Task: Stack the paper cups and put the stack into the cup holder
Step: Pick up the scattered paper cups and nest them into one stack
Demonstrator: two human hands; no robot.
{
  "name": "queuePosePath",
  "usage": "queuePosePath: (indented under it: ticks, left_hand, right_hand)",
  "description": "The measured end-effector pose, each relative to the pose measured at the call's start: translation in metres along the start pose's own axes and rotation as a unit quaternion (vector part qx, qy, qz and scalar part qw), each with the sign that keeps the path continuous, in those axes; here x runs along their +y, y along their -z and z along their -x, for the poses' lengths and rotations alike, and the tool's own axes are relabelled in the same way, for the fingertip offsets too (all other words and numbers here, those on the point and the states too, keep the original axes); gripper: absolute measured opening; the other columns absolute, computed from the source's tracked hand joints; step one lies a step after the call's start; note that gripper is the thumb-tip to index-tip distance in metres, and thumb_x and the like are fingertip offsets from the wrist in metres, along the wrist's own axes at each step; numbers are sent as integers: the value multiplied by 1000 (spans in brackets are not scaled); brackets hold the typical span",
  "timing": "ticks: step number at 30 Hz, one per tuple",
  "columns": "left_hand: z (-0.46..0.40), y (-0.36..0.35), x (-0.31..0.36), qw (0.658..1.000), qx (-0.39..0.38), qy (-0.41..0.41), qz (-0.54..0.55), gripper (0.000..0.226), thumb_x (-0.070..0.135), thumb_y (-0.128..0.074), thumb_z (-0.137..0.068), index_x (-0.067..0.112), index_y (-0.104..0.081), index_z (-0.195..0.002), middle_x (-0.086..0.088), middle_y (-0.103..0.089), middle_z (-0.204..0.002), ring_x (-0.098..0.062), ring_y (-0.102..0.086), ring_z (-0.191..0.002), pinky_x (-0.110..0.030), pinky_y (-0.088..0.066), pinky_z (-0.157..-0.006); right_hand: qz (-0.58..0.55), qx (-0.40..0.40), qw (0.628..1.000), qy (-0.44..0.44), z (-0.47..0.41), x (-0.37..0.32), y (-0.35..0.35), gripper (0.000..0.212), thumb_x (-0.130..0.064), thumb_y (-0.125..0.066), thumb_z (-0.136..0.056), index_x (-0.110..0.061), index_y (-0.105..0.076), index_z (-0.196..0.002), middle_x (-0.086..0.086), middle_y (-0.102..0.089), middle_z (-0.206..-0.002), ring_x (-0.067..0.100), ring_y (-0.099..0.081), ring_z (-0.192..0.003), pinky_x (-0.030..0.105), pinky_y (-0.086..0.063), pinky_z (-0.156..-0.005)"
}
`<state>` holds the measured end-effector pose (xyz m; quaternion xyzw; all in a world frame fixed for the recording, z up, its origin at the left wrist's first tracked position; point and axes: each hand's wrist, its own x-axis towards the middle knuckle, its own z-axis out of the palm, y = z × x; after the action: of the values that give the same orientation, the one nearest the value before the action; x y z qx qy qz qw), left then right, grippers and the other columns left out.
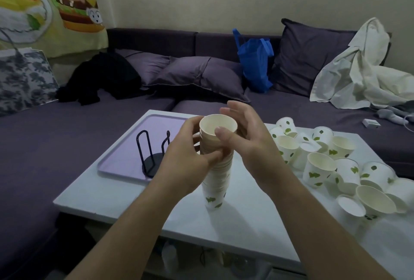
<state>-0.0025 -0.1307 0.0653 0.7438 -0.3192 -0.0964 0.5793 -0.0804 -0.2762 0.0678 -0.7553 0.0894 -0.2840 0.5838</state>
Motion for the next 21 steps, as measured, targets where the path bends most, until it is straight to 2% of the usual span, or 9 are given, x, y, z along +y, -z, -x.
queuePosePath:
  ticks: [5,7,9,11,13,14,17,19,21]
  left_hand:
    - [1,0,-2,1000,-7,-2,-8,79,24,-89,-82,32,-47,-148,19,-64,-132,-5,-62,-123,-20,-54,-93]
    - [4,0,-3,1000,-18,2,-15,88,26,-90,-81,32,-41,-154,17,-58,-140,-8,-57,-131,-22,-49,-101]
    - [9,-1,0,999,-8,-10,-36,94,29,-89,-81,33,-35,-157,17,-50,-150,-9,-48,-140,-30,-43,-111]
    - [16,-3,6,994,37,-68,-75,88,31,-87,-84,35,-36,-156,22,-45,-154,-3,-42,-140,-31,-40,-113]
    - [24,-8,14,978,76,-169,-99,74,23,-84,-87,35,-43,-148,25,-47,-146,4,-46,-133,-19,-40,-110]
    - [28,-13,18,970,79,-208,-100,68,20,-82,-87,34,-46,-143,22,-51,-141,2,-50,-131,-14,-42,-106]
    - [42,-40,25,969,15,-241,-54,48,14,-73,-87,24,-57,-131,10,-65,-124,-10,-64,-117,-17,-54,-97]
    - [50,-63,23,975,-52,-214,-25,41,5,-72,-90,21,-61,-126,10,-68,-116,-14,-69,-110,-25,-60,-90]
    - [56,-84,19,976,-111,-177,-54,40,4,-72,-93,24,-62,-126,14,-68,-112,-10,-69,-106,-26,-62,-86]
  right_hand:
    - [91,-1,996,-10,6,5,0,53,-50,-69,-90,-41,-57,-141,-17,-67,-134,12,-61,-129,45,-50,-111]
    - [93,-16,995,-11,11,3,5,59,-50,-66,-96,-39,-48,-152,-21,-59,-146,6,-54,-138,41,-45,-117]
    - [92,-18,996,-9,19,1,16,62,-50,-64,-98,-37,-43,-156,-24,-53,-152,0,-48,-142,36,-42,-118]
    - [113,23,993,-14,29,1,30,51,-42,-66,-99,-32,-52,-147,-22,-58,-144,-1,-54,-134,34,-48,-111]
    - [158,91,983,-31,41,3,48,33,-30,-70,-98,-28,-62,-130,-17,-66,-127,2,-63,-118,28,-53,-95]
    - [193,121,973,-41,47,5,57,26,-25,-71,-97,-26,-65,-122,-15,-68,-120,2,-65,-110,24,-52,-87]
    - [306,163,935,-78,61,12,86,17,-17,-70,-93,-23,-68,-109,-11,-69,-109,6,-67,-92,22,-50,-73]
    - [373,163,906,-115,71,18,103,16,-15,-68,-91,-22,-68,-106,-8,-68,-106,16,-66,-90,34,-56,-77]
    - [449,149,865,-165,82,21,120,13,-19,-67,-91,-23,-66,-102,-6,-67,-103,21,-64,-92,40,-57,-82]
